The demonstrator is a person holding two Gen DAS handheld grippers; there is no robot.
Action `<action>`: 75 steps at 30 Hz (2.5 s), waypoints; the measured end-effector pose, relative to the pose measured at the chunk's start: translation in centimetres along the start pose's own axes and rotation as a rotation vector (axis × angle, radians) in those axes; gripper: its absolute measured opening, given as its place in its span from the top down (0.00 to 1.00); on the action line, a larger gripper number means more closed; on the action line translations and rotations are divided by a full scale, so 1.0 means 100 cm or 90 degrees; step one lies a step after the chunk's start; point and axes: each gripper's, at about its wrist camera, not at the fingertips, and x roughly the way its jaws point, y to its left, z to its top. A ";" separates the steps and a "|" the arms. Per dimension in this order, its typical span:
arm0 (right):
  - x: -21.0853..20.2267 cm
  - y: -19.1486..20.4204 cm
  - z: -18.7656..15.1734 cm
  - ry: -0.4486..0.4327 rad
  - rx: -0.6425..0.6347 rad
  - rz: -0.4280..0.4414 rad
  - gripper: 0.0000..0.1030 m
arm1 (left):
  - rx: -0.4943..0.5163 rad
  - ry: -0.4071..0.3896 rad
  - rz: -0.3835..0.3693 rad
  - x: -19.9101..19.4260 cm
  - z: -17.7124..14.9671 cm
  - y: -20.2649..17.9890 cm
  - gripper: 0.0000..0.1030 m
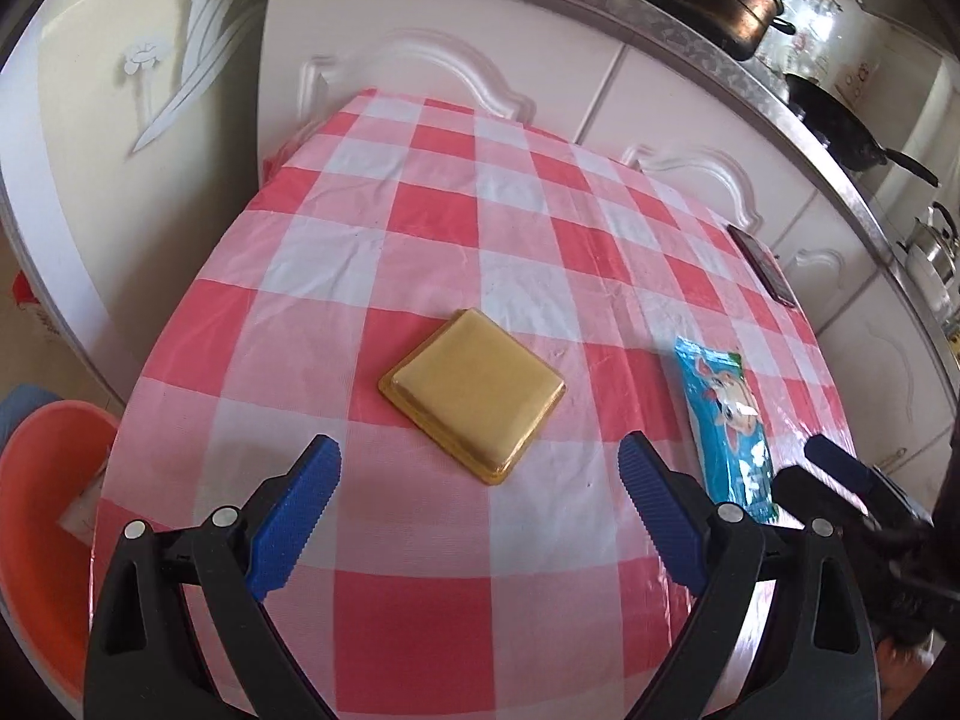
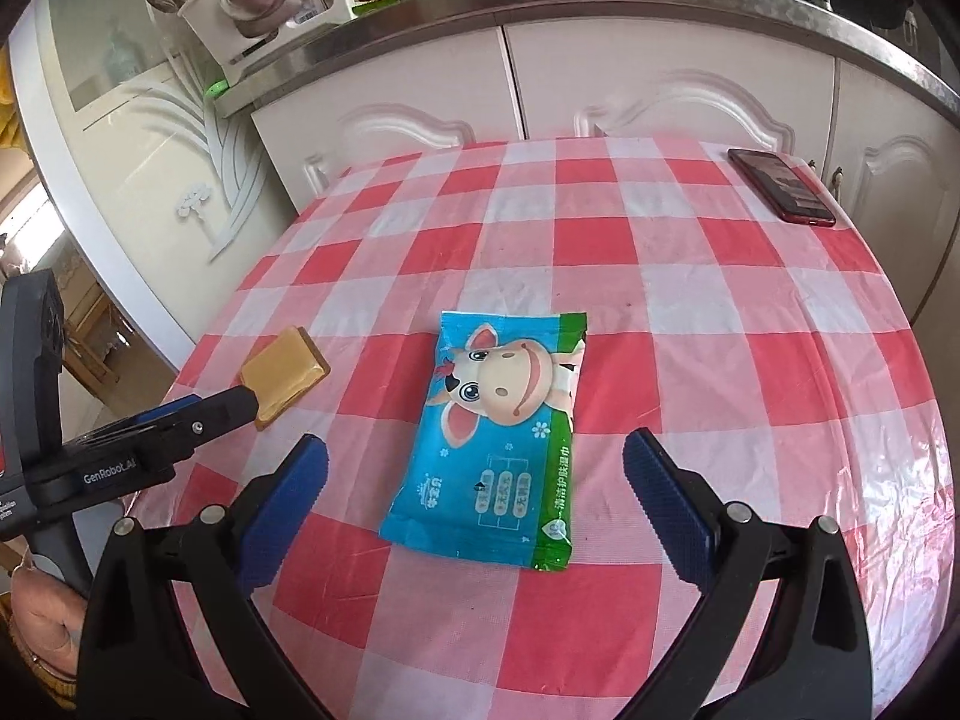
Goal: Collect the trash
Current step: 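Grasp the yellow sponge pad with the left tool while the right tool grasps the blue wipes packet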
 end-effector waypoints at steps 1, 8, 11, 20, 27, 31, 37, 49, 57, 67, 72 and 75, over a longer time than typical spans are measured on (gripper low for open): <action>0.002 0.000 0.001 0.003 0.000 -0.005 0.04 | -0.009 -0.001 0.004 0.002 0.001 -0.001 0.10; 0.008 -0.010 -0.001 0.022 0.034 0.000 0.04 | -0.029 -0.005 0.041 0.018 0.011 -0.013 0.10; 0.012 -0.017 -0.002 0.036 0.056 0.010 0.04 | -0.024 -0.015 0.064 0.024 0.014 -0.018 0.10; 0.021 -0.014 -0.001 0.049 0.029 0.029 0.04 | 0.032 -0.028 0.100 0.038 0.019 -0.034 0.11; 0.029 -0.011 0.001 0.049 0.007 0.015 0.04 | 0.052 -0.033 0.082 0.038 0.021 -0.038 0.33; 0.034 -0.011 0.004 0.055 0.002 0.010 0.08 | 0.056 -0.023 0.072 0.035 0.019 -0.038 0.34; 0.037 -0.010 0.010 0.052 -0.008 -0.001 0.26 | 0.076 -0.016 0.085 0.031 0.009 -0.040 0.23; 0.040 -0.003 0.009 0.056 -0.022 -0.020 0.21 | 0.094 -0.015 0.105 0.036 0.006 -0.048 0.27; 0.043 0.006 0.005 0.060 -0.090 -0.045 0.21 | 0.118 -0.020 0.087 0.034 0.008 -0.053 0.42; 0.040 0.003 0.002 0.043 -0.130 -0.054 0.47 | 0.122 -0.021 0.069 0.032 0.006 -0.051 0.42; 0.034 -0.010 0.004 0.033 -0.092 -0.006 0.52 | 0.111 -0.030 0.052 0.024 0.004 -0.043 0.42; 0.029 -0.022 0.003 0.026 -0.050 0.038 0.53 | 0.107 -0.037 0.044 0.018 0.003 -0.038 0.42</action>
